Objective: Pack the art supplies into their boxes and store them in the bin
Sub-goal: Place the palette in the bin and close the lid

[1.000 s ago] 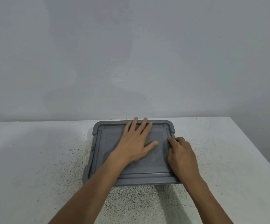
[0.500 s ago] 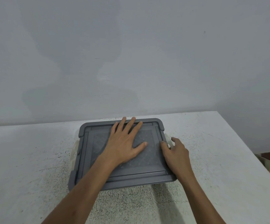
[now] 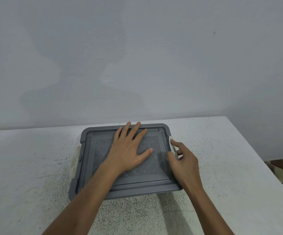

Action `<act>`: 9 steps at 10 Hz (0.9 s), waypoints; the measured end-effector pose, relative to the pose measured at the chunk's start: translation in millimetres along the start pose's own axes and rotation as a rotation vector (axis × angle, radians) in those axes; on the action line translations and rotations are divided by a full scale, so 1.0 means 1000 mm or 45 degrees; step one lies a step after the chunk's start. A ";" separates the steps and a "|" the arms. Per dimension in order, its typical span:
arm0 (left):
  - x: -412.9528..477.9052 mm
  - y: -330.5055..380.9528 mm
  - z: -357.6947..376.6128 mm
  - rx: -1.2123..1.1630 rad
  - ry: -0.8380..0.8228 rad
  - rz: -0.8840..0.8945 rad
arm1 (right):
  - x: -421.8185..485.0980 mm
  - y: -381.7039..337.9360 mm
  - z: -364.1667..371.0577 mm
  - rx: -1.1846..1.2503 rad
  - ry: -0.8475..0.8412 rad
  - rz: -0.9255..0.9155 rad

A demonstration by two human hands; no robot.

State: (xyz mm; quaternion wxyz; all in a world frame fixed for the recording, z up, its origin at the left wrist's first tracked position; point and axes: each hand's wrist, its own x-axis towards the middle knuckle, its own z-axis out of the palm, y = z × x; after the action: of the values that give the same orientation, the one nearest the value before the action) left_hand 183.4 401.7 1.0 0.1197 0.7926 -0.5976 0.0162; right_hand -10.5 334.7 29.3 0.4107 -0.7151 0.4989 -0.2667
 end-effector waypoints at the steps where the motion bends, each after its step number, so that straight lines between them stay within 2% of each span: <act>1: 0.000 0.000 0.000 0.002 0.009 -0.001 | 0.000 0.002 0.000 -0.002 0.001 -0.015; 3: -0.001 0.000 -0.001 -0.005 0.022 -0.001 | 0.007 0.008 0.003 -0.067 0.050 -0.088; 5: -0.001 0.000 -0.002 0.002 0.008 -0.005 | 0.010 0.010 0.004 -0.112 -0.009 -0.108; 6: 0.000 0.000 -0.001 0.003 0.004 0.001 | 0.014 0.006 0.006 -0.243 -0.100 -0.162; 7: -0.001 -0.001 -0.001 0.002 0.015 0.011 | 0.020 0.003 0.011 -0.500 -0.244 -0.269; 9: -0.001 -0.001 -0.001 0.001 -0.022 0.019 | 0.038 -0.007 0.018 -0.991 -0.301 -0.310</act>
State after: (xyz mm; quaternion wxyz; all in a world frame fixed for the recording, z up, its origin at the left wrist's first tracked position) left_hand 183.9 403.4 1.6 0.1140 0.7884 -0.6044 0.0105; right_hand 21.0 306.2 24.8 0.1298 -0.8962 0.4238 -0.0210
